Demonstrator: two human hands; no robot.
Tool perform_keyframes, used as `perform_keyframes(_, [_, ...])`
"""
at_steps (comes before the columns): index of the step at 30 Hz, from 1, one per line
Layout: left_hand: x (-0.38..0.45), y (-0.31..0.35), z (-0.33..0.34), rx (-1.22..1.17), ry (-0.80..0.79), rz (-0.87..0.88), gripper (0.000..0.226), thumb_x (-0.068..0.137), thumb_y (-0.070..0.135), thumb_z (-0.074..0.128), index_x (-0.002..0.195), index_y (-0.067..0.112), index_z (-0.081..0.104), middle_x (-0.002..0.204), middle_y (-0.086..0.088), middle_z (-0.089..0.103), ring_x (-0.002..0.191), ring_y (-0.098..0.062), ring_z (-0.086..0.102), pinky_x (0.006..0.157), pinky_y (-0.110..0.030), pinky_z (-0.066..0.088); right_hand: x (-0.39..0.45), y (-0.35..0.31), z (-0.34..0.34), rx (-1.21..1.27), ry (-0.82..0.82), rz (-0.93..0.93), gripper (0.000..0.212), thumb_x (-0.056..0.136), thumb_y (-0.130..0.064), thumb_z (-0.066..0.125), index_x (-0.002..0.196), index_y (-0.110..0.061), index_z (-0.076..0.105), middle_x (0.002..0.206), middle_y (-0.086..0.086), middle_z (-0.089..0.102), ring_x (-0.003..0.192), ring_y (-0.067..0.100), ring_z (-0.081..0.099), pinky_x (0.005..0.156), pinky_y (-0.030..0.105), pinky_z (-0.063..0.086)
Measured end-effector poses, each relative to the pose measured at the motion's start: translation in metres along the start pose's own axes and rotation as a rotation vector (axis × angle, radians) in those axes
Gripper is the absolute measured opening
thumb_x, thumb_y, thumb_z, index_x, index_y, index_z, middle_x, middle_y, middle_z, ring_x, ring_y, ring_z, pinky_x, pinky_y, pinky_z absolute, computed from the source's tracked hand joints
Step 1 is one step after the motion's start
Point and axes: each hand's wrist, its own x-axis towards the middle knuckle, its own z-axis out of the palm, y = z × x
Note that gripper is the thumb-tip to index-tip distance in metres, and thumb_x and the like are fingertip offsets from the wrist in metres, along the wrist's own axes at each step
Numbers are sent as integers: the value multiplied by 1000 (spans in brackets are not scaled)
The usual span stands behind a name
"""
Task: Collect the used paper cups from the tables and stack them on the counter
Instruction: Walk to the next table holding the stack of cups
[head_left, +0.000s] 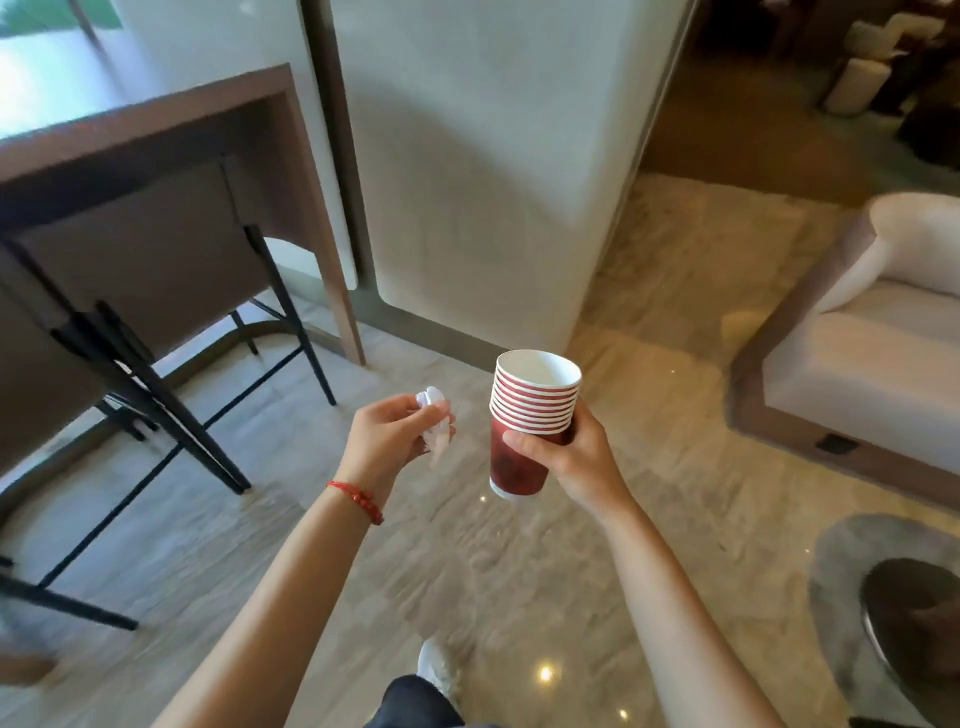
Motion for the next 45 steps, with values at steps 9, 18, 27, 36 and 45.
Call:
perform_keyframes(9, [75, -12, -92, -89, 317, 38, 9, 80, 21, 69, 82, 12, 69, 80, -6, 72, 73, -16, 70, 68, -25, 55, 119, 16, 111, -53, -384, -78, 64, 62, -24, 86, 117, -23, 55, 109, -5, 66, 98, 6, 63, 78, 18, 52])
perform_keyframes(18, [86, -29, -172, -148, 708, 89, 8, 81, 20, 69, 82, 11, 70, 78, -6, 73, 71, -15, 70, 66, -24, 56, 178, 23, 230, -63, -790, -154, 53, 67, -22, 82, 107, -37, 51, 105, -14, 63, 93, -8, 60, 69, 8, 50])
perform_keyframes(27, [113, -26, -198, -294, 920, 162, 3, 79, 15, 70, 78, 12, 70, 69, 0, 73, 73, -17, 70, 73, -28, 58, 236, 14, 293, -29, -1048, -148, 47, 65, -24, 82, 98, -39, 52, 85, -37, 64, 85, -17, 59, 58, 3, 46])
perform_keyframes(36, [125, -16, -226, -346, 1032, 196, 8, 78, 15, 70, 84, 10, 69, 68, 1, 73, 67, -11, 70, 59, -20, 54, 258, 4, 343, -30, -1162, -150, 48, 67, -19, 82, 103, -35, 54, 92, -19, 68, 88, -6, 63, 62, 8, 49])
perform_keyframes(45, [92, -23, -307, -362, 1149, 203, 11, 77, 21, 71, 85, 12, 69, 69, 0, 73, 64, -12, 70, 47, -17, 49, 221, -1, 439, -28, -1295, -162, 51, 68, -17, 82, 105, -34, 53, 102, -10, 65, 89, -6, 62, 63, 8, 49])
